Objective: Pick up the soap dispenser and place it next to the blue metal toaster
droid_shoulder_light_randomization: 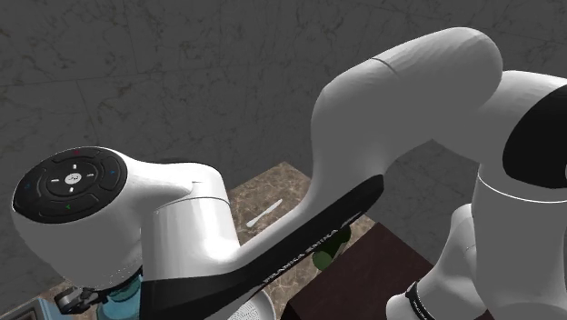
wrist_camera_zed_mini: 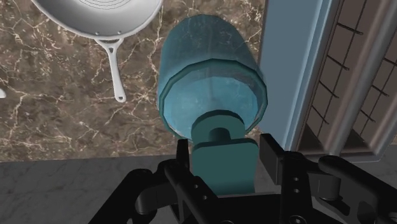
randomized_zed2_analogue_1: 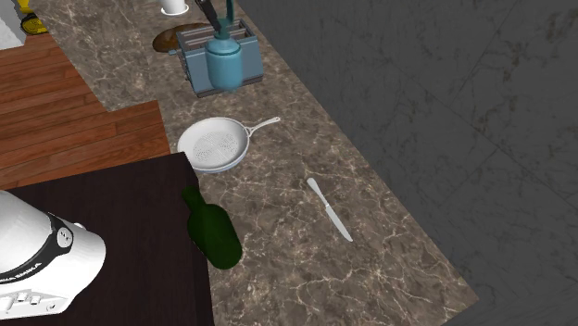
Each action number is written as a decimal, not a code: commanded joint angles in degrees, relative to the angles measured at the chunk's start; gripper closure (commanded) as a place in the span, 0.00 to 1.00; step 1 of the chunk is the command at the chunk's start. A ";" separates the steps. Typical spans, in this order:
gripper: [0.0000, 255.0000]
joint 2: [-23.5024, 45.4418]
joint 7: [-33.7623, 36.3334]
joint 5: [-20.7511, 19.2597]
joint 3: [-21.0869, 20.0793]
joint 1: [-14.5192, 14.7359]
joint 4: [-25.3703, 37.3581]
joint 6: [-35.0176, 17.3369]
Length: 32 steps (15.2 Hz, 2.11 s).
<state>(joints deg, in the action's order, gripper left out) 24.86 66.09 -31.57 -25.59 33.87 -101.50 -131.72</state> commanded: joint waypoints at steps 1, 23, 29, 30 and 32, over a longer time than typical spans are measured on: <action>1.00 0.75 0.81 -0.77 0.34 0.31 -0.37 -1.04; 1.00 9.30 7.46 -8.07 4.77 3.19 -1.64 -9.74; 0.00 9.31 7.45 -8.05 4.76 3.19 -1.61 -9.71; 0.00 9.31 7.44 -8.05 4.77 3.19 -1.61 -9.72; 0.00 9.31 7.44 -8.05 4.77 3.19 -1.61 -9.72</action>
<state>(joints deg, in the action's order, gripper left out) 34.17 73.54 -39.63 -20.83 37.06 -103.12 -141.44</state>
